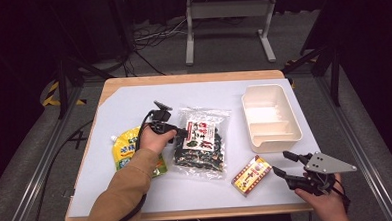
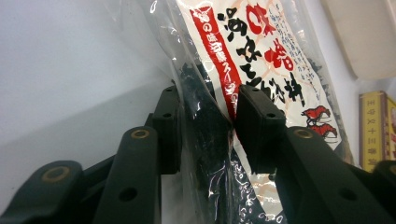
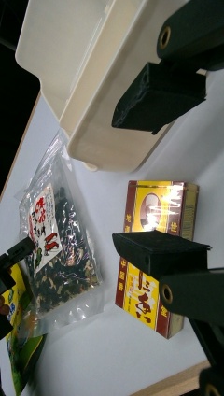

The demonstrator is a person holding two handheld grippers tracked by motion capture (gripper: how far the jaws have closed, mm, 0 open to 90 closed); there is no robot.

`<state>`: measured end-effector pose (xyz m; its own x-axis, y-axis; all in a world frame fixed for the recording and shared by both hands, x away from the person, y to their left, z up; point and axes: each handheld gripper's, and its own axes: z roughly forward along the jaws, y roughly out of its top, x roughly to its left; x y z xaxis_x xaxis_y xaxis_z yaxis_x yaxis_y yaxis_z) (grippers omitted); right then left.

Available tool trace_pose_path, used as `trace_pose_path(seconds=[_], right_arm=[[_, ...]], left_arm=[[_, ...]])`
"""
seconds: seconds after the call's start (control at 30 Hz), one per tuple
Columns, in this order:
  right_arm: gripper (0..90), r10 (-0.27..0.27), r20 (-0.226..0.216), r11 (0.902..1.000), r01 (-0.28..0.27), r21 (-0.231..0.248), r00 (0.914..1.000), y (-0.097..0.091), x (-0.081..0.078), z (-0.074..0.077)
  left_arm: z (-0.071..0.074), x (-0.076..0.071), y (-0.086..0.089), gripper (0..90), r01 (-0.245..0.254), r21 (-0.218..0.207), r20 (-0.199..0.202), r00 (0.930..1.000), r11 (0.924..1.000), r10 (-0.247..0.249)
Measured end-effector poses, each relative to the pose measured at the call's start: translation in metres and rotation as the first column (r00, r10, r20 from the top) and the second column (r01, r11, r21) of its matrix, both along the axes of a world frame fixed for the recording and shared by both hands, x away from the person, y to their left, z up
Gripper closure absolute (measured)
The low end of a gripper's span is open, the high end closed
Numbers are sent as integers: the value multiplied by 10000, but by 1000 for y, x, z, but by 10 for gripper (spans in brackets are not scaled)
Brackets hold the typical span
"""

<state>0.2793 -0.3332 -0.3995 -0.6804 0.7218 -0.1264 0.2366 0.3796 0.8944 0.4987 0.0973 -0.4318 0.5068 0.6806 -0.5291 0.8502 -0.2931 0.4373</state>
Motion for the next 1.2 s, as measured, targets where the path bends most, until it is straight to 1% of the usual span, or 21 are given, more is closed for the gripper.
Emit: trace_pose_path(seconds=[0.07,0.13,0.17,0.37,0.4,0.43,0.5,0.53,0.57,0.63,0.7,0.73,0.9,0.93,0.97,1.0,1.07,1.1,1.13,1.17,1.2], right_arm=[[383,0,1,10000,0,3,10000,0,0,0],[384,9,5,10000,-9,-5,10000,0,0,0],[395,20,-21,10000,-20,0,10000,0,0,0],[450,206,-135,9997,-208,-84,9997,1,0,0],[485,236,-173,9997,-236,-42,9996,1,0,0],[518,242,-211,9995,-246,-193,9995,1,1,1],[535,176,-238,9994,-183,-278,9996,1,0,1],[538,97,-264,9998,-101,-154,9996,-1,0,2],[526,19,-213,9999,-22,-161,9998,-1,0,3],[523,-149,-104,9995,145,-289,9998,0,0,6],[523,-176,-230,9994,169,-286,9996,1,0,9],[523,-176,-230,9994,169,-286,9996,1,0,9],[510,-156,-207,9996,151,-241,9997,4,-1,14],[510,-156,-207,9996,151,-241,9997,4,-1,14],[501,-143,-271,9997,138,-213,9995,5,-2,16],[501,-143,-271,9997,138,-213,9995,5,-2,16],[491,-103,-353,9998,98,-147,9993,5,-1,18],[489,-61,-410,10000,58,-81,9991,5,-1,19],[484,-20,-425,10000,19,-34,9991,5,-1,21],[484,-20,-425,10000,19,-34,9991,5,-1,21],[482,-21,-436,10000,20,-24,9990,5,-1,21]], left_arm=[[3,-2,-3,679,37,257,199,9998,9997,-42],[4,-3,-4,696,30,305,267,9996,9995,-38],[5,-5,-5,732,39,375,447,9990,9993,-56],[7,-8,-6,773,11,502,819,9966,9987,-52],[8,-9,-6,779,8,490,891,9960,9988,-52],[9,-10,-6,785,-16,456,993,9951,9990,-29],[10,-11,-6,795,-35,343,1125,9937,9994,-4],[12,-13,-6,799,-87,185,1256,9921,9998,63],[16,-16,-7,801,-61,134,1517,9884,9999,40],[21,-19,-8,803,-54,30,1799,9837,10000,48],[28,-24,-8,805,38,-23,2168,9762,10000,-32],[28,-24,-8,806,38,-23,2168,9762,10000,-32],[47,-38,-7,809,268,-514,2967,9549,9983,-104],[47,-38,-7,809,268,-514,2967,9549,9983,-104],[55,-43,-6,811,359,-747,3304,9438,9966,-93],[55,-43,-6,812,359,-747,3304,9438,9966,-93],[64,-49,-5,814,490,-924,3698,9290,9945,-114],[68,-52,-4,816,480,-1020,3831,9237,9936,-52],[75,-56,-2,818,550,-1093,4083,9128,9925,-57],[75,-56,-2,818,550,-1093,4083,9128,9925,-57],[78,-59,-1,818,603,-1174,4250,9052,9912,-47]])
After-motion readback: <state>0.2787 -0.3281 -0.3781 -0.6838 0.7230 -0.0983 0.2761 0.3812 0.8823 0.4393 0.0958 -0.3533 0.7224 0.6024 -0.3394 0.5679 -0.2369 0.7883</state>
